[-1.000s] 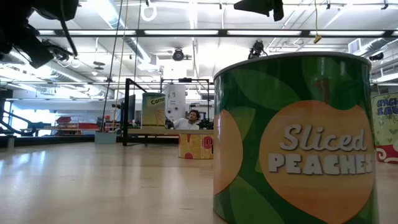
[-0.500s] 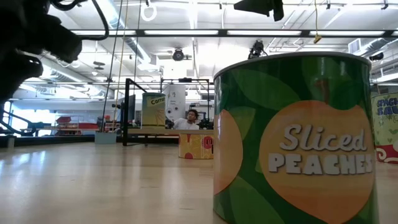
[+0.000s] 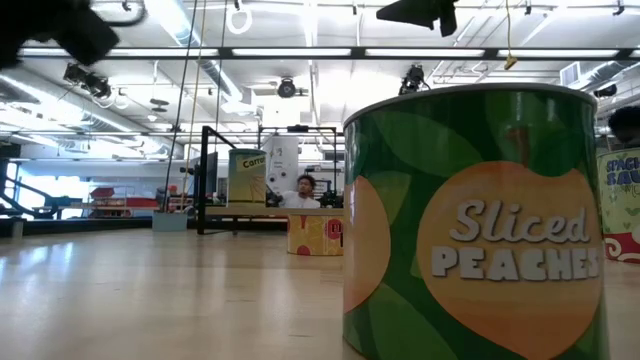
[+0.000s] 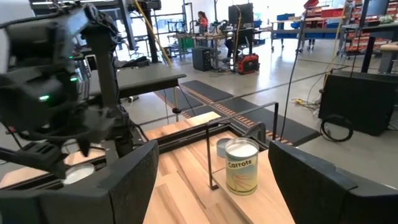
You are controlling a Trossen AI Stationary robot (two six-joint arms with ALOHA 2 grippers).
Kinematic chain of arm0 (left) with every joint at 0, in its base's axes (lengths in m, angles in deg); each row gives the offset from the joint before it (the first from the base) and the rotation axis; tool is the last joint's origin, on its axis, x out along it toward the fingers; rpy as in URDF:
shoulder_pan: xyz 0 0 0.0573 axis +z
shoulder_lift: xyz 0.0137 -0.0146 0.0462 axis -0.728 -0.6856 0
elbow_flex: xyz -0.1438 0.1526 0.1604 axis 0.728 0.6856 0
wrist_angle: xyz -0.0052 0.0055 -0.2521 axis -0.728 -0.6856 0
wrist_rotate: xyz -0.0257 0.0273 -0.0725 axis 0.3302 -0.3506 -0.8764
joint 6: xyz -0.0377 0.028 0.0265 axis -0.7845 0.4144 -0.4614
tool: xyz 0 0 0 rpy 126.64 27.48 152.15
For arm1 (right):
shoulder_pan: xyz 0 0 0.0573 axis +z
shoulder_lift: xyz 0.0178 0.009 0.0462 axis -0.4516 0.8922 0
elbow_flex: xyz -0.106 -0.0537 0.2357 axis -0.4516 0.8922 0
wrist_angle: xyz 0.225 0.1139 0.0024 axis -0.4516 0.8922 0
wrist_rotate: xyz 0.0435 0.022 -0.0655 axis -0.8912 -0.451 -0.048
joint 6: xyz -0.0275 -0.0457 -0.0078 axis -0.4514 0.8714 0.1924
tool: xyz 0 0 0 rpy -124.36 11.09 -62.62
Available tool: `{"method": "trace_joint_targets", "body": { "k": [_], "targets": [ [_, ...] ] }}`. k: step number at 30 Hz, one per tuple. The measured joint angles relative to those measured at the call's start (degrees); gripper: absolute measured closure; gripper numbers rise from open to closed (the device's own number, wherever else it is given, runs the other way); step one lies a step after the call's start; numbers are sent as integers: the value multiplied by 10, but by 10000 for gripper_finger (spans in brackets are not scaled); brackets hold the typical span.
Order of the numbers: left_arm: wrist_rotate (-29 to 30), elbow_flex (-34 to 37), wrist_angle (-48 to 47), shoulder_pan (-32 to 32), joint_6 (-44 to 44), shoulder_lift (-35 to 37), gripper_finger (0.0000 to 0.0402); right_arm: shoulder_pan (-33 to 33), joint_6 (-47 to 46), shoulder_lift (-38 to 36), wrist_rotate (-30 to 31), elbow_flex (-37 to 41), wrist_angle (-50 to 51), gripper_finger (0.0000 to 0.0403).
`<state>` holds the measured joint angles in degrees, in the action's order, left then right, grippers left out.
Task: Pick and place cans onto a shelf
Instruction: Put the blue can on the shelf aligned with the light orange can
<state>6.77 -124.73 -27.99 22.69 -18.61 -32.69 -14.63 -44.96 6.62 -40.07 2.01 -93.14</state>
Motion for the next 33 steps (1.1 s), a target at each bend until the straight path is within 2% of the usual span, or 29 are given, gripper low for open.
{"method": "trace_joint_targets", "body": {
  "k": [5, 8, 16, 24, 33],
  "targets": [
    [19, 23, 0, -57, -140, 0, 45, -9, 0, 0, -1, 0, 0, 92],
    [32, 28, -1, -72, -173, 0, 45, -16, 0, 0, -20, 0, 0, 92],
    [67, 28, 12, -77, -192, 0, 45, -26, -2, 0, -46, 0, 0, 92],
    [57, 68, 63, -80, -200, 2, 44, -24, -10, 0, -53, 0, 0, 92],
    [73, 71, 54, -80, -200, 0, 44, -24, -15, 0, -55, 0, 0, 92]
  ]
}}
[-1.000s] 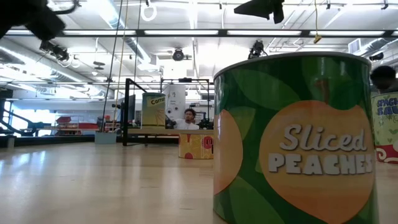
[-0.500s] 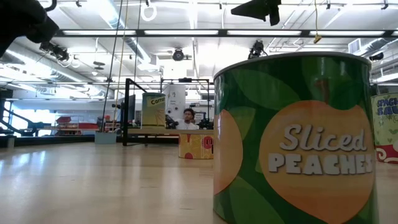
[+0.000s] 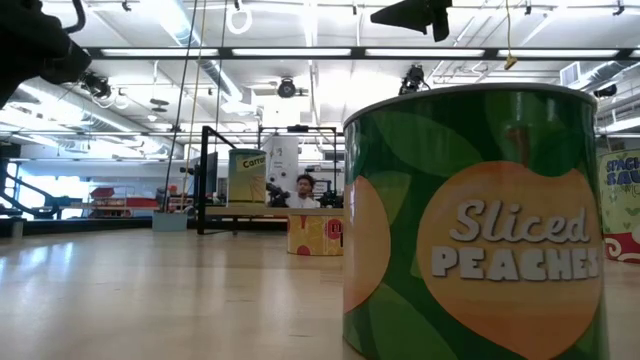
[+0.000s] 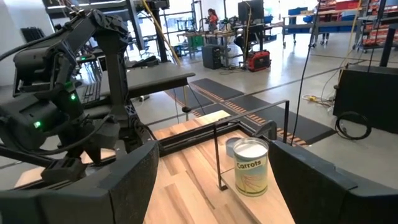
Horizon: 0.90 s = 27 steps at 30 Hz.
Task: Pick and place cans onto a shelf
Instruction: Put the blue can on the shelf aligned with the light orange can
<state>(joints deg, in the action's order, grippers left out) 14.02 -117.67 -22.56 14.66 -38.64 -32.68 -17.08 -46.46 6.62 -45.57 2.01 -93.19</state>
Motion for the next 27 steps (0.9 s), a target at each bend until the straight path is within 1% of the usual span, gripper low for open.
{"method": "trace_joint_targets", "body": {
  "k": [2, 5, 8, 11, 14, 16, 20, 22, 25, 27],
  "targets": [
    [1, 0, -4, -1, 12, -1, 44, 0, 0, 0, 0, 0, 0, 92],
    [0, -1, -1, -1, 60, -1, 44, 0, -1, 0, 0, 0, 0, 92],
    [-2, -15, -2, -6, 163, 0, 45, 0, -1, 0, 0, 0, 0, 92],
    [-2, -32, 20, -21, 299, 0, 45, 0, -9, 0, 0, 0, 0, 92],
    [-13, -31, 42, -45, 376, -1, 45, 0, -16, 0, 0, 0, 0, 92],
    [-22, -23, 50, -60, 401, -11, 45, 1, -16, 0, 0, 0, 2, 92],
    [-10, -14, 77, -99, 432, -43, 45, 6, -19, 0, 3, 0, 20, 92],
    [-9, -14, 112, -115, 444, -67, 45, 7, -29, 0, 8, 0, 29, 92],
    [-7, -14, 173, -137, 439, -98, 45, 7, -46, 0, 10, 0, 44, 92],
    [-14, -14, 189, -149, 426, -123, 45, 7, -57, 0, 11, 0, 48, 92]
  ]
}}
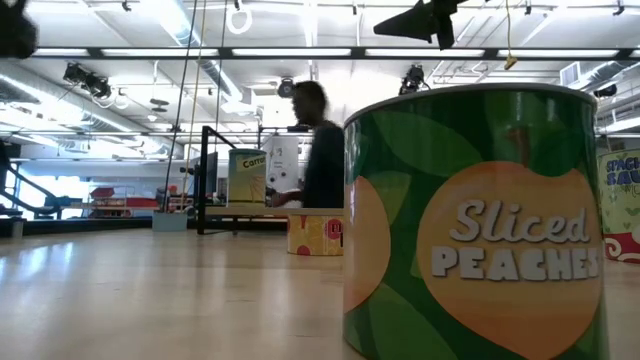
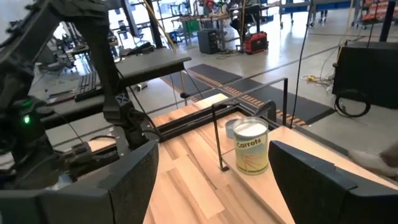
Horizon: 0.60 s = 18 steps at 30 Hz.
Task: Pick and place cans onto a shelf
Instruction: Put the blue can on the shelf aligned with the light orange can
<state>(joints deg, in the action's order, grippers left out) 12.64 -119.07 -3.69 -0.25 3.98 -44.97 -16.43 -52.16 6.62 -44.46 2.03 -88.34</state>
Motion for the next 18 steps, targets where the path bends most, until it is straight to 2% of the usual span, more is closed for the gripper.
{"method": "trace_joint_targets", "body": {
  "k": [9, 18],
  "targets": [
    [7, 0, 2, -42, -41, -54, 45, -1, -10, 0, 0, 0, 5, 92],
    [-10, 0, 31, -46, -59, -89, 45, -5, -21, 0, 0, 0, 7, 92]
  ]
}}
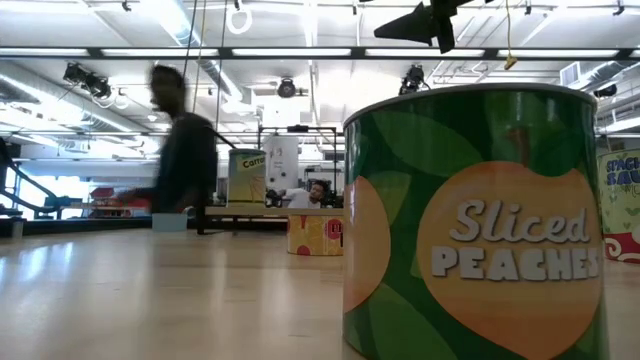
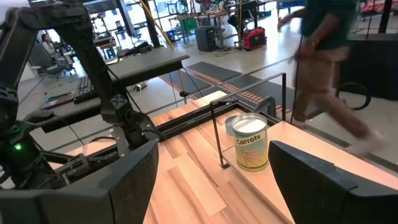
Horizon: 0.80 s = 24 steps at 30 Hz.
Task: Pick and place cans onto a shelf
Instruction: Put the blue can on the shelf aligned with the light orange can
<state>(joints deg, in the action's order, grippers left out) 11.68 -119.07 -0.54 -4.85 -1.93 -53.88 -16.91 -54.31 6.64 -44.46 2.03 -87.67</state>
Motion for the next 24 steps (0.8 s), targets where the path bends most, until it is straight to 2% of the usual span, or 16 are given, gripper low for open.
{"method": "trace_joint_targets", "body": {
  "k": [6, 11, 14, 19, 24],
  "targets": [
    [12, 0, 5, 0, -10, -6, 47, 0, -3, 0, 0, 0, 2, 92],
    [28, 0, 7, 9, -11, -6, 82, 0, 5, 0, 0, 0, 4, 92],
    [48, 0, 3, 17, -11, 3, 87, 1, 25, -3, -1, 0, 3, 92],
    [150, -30, -82, 34, -11, 67, 80, 1, 44, -27, 0, 0, -4, 92],
    [282, -87, -180, 88, 7, 153, 82, -4, 67, -55, 0, 0, -4, 92]
  ]
}}
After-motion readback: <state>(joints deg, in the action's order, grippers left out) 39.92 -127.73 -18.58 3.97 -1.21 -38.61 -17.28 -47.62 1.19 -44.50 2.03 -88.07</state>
